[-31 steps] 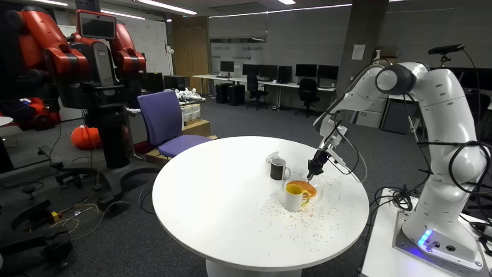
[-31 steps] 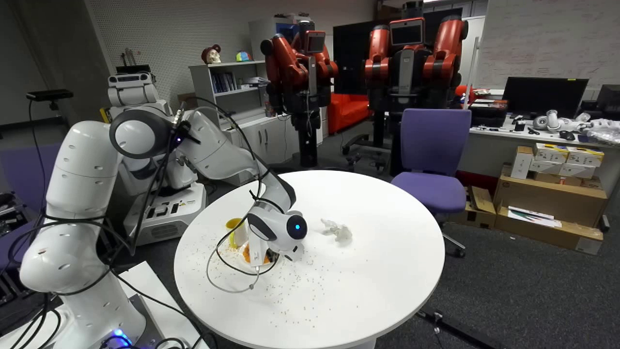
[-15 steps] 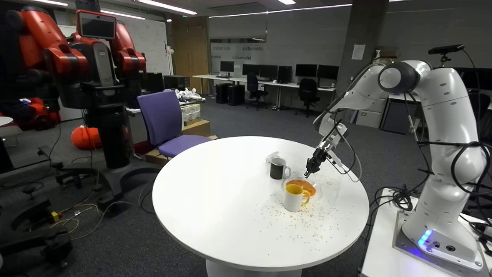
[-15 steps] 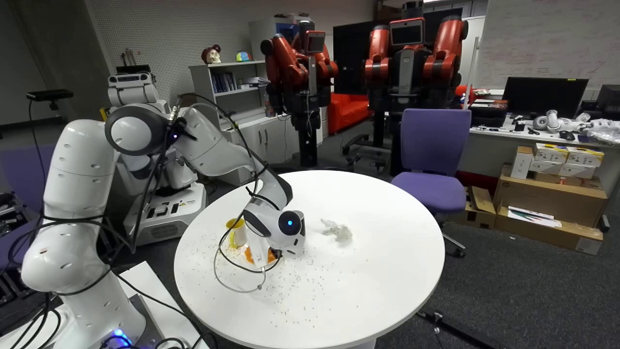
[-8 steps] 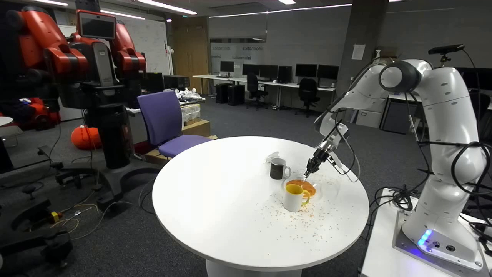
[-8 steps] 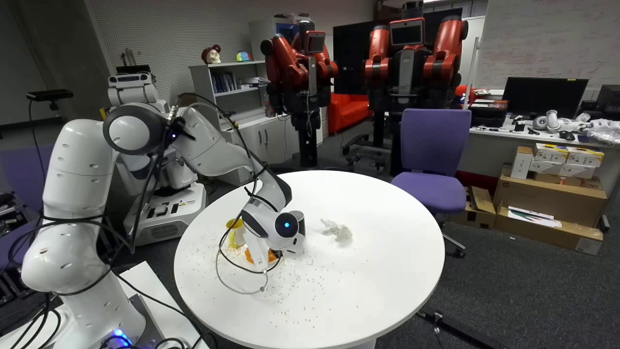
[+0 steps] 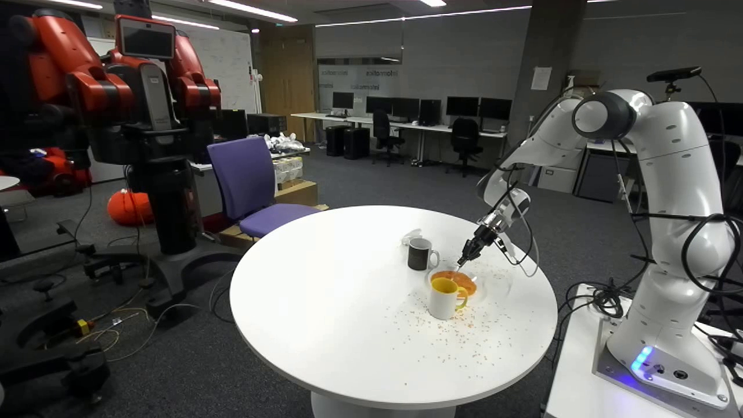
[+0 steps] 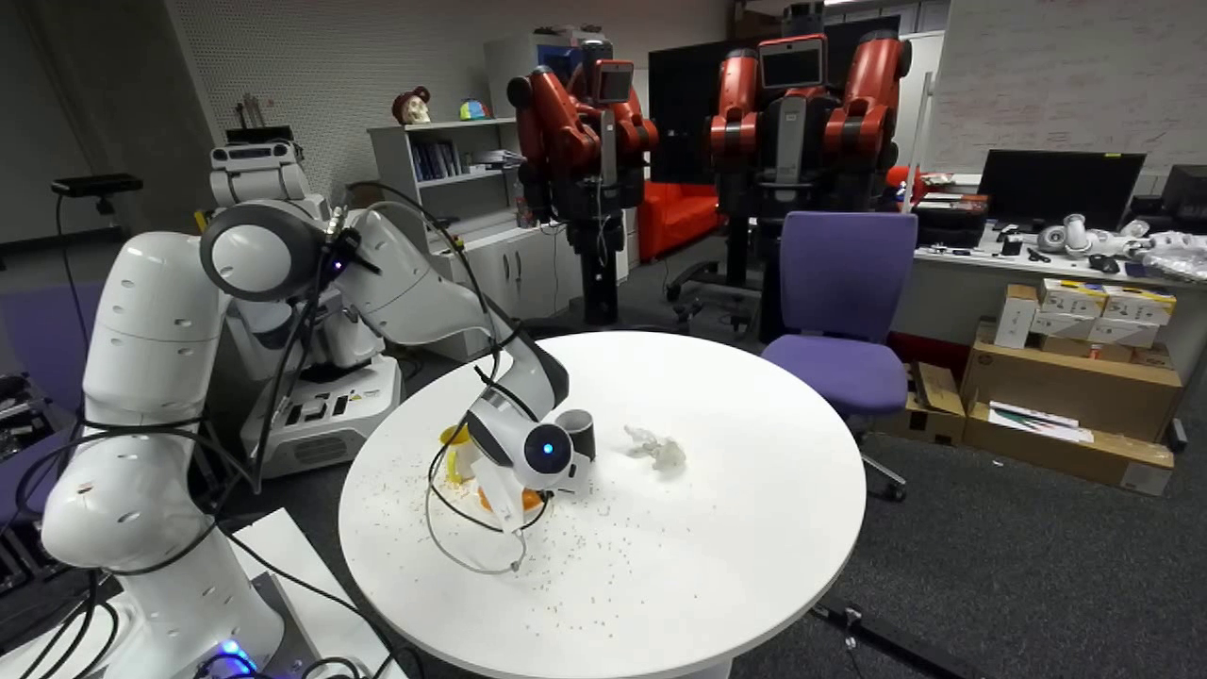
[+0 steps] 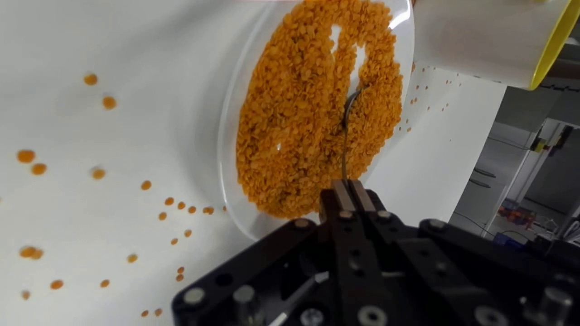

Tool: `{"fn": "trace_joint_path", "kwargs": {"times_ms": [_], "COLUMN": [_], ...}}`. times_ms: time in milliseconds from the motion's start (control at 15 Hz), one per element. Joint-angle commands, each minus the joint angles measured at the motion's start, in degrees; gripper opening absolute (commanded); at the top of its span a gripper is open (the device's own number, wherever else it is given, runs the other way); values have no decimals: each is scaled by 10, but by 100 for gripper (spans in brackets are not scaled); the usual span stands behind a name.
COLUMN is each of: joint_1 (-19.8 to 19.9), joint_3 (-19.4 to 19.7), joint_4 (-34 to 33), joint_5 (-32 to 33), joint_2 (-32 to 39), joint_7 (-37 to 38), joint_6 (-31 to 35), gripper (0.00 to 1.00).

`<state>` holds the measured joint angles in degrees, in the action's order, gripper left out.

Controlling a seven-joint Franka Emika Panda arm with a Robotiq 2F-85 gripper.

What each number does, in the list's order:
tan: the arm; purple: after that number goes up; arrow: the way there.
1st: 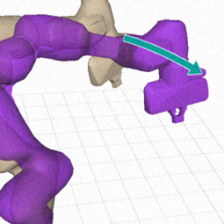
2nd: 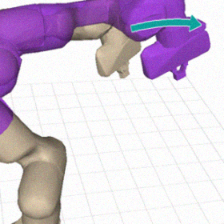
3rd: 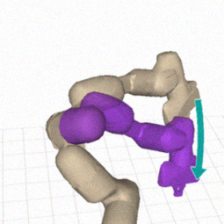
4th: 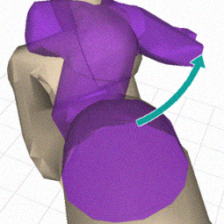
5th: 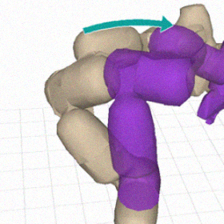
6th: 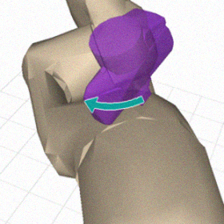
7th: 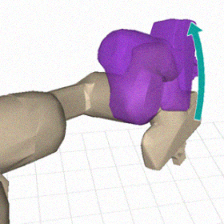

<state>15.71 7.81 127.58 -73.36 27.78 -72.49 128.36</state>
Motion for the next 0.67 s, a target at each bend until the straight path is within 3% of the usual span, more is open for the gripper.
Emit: {"fn": "trace_joint_path", "kwargs": {"times_ms": [0, 600], "joint_1": [-16, -18], "joint_3": [7, 15], "joint_4": [18, 28], "joint_5": [-39, -92], "joint_2": [3, 0], "joint_7": [-60, -152], "joint_6": [57, 44], "gripper": [1, 1]}}
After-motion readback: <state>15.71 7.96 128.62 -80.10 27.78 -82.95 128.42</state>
